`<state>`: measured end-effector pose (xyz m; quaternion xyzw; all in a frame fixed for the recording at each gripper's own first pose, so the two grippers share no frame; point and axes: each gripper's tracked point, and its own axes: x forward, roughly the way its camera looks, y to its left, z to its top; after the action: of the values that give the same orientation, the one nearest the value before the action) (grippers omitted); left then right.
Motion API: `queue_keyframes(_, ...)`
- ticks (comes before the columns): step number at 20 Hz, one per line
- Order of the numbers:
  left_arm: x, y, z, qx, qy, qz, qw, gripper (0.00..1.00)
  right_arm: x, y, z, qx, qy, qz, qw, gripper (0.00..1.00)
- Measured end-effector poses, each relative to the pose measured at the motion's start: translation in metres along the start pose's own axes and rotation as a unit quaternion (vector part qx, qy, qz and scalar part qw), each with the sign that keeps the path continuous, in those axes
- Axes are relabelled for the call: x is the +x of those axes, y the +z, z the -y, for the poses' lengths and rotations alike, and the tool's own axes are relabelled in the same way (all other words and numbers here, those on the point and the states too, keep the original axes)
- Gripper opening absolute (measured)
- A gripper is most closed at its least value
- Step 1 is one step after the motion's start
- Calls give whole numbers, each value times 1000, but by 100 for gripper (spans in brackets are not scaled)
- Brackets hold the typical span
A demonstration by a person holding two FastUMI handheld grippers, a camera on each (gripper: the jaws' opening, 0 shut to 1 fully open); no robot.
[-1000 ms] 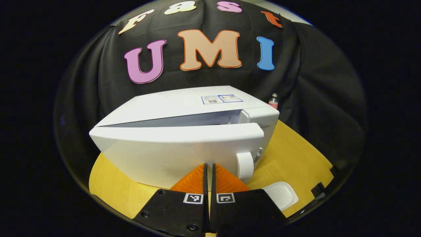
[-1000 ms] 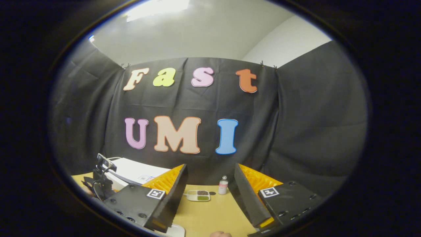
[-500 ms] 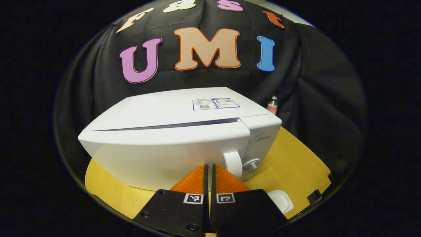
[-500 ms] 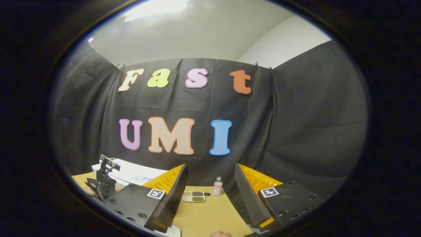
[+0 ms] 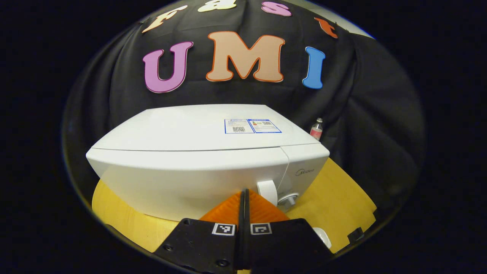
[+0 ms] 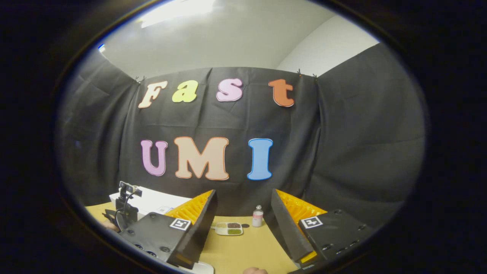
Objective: Open the microwave oven with the left hand, put the food in, and close the microwave oven.
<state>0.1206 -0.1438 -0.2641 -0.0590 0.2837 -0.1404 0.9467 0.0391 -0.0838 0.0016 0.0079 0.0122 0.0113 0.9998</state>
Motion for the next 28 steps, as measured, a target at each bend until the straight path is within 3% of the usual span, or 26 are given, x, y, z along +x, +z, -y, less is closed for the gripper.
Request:
queue_keyframes(2,-1,-1,0,8,1,0,1000,1,-1,-1,0,-2,0,-1,1000,84)
queue_keyframes(3,-1,-1,0,10,0,0,1000,1,-1,-1,0,-2,0,-2,1000,89)
queue_keyframes(4,-2,-2,-1,12,2,0,1000,1,-1,-1,0,-1,0,-1,1000,84)
queue_keyframes(8,-27,28,1,36,11,45,998,1,2,-1,-6,3,3,-1,1000,84)
queue_keyframes(15,-122,122,21,11,-21,163,986,1,13,-4,-30,14,28,-6,1000,84)
queue_keyframes(16,-138,132,20,18,-17,174,984,1,13,-4,-32,15,30,-6,999,88)
queue_keyframes(19,-181,163,16,38,0,214,976,1,15,-5,-39,19,37,-7,999,84)
queue_keyframes(21,-200,177,23,25,-13,238,971,1,16,-5,-44,26,42,-6,999,84)
queue_keyframes(22,-208,183,25,17,-18,247,969,10,18,-7,-45,23,43,-8,999,84)
queue_keyframes(25,-238,192,19,37,3,266,963,99,17,-9,-49,18,50,-9,999,88)
queue_keyframes(26,-241,197,13,48,16,274,960,96,17,-10,-51,15,52,-11,998,84)
queue_keyframes(28,-249,207,14,47,27,291,955,95,17,-13,-51,9,54,-13,998,84)
